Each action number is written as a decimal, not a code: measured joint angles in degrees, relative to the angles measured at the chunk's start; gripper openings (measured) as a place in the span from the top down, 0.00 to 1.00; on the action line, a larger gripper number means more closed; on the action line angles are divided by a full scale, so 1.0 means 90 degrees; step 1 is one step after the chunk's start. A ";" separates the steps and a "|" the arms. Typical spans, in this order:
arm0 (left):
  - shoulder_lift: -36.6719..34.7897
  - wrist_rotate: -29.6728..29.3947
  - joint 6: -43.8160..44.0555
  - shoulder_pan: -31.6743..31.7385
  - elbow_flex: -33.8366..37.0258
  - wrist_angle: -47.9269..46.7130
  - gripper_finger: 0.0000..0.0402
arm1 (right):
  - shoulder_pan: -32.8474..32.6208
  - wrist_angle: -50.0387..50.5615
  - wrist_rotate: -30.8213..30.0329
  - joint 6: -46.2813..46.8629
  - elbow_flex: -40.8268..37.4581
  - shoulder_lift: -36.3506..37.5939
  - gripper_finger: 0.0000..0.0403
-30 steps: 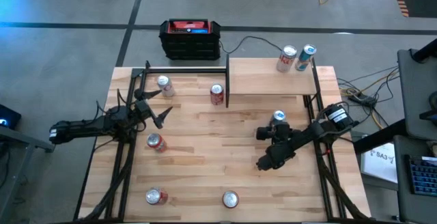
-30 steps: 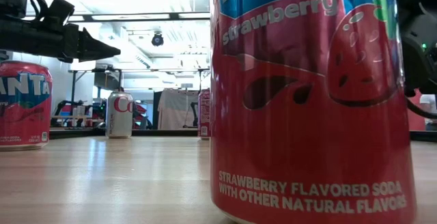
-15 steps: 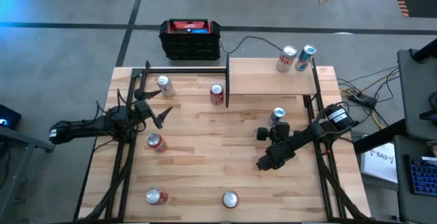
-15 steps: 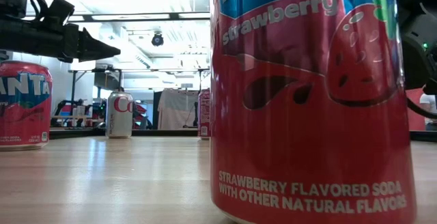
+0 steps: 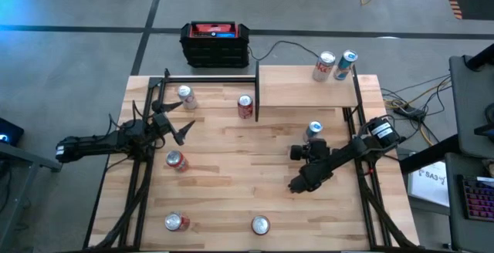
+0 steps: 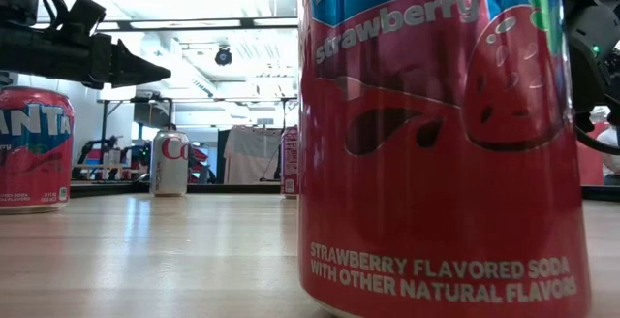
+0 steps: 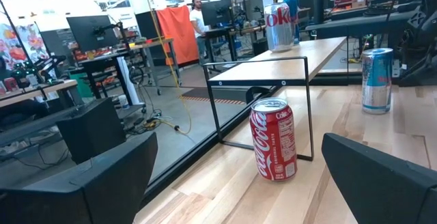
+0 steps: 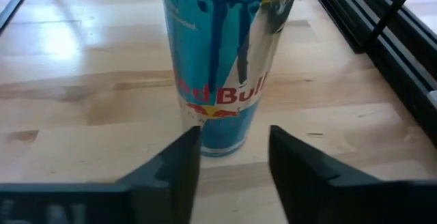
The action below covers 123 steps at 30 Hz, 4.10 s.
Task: Place canned beverage on shelf
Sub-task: Put the blue soda can on the shelf aligned with the other blue soda can
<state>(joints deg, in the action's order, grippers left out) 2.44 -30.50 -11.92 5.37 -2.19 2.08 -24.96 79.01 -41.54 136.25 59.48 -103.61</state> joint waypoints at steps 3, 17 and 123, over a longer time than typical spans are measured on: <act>0.0000 0.0002 0.0000 0.0000 0.0001 -0.0001 0.01 | 0.0016 0.0075 0.0000 0.0027 0.0000 -0.0007 0.45; 0.0000 0.0001 -0.0001 0.0000 0.0000 -0.0001 0.01 | 0.0291 -0.0086 -0.0968 0.0087 -0.0458 -0.0019 0.02; 0.0000 0.0001 0.0000 0.0000 -0.0001 -0.0002 0.01 | 0.3557 0.1224 -0.1908 -0.4141 0.0080 0.4021 0.48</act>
<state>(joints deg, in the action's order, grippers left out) 2.44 -30.49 -11.92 5.37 -2.20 2.07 7.05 90.03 -58.71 98.98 60.20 -67.42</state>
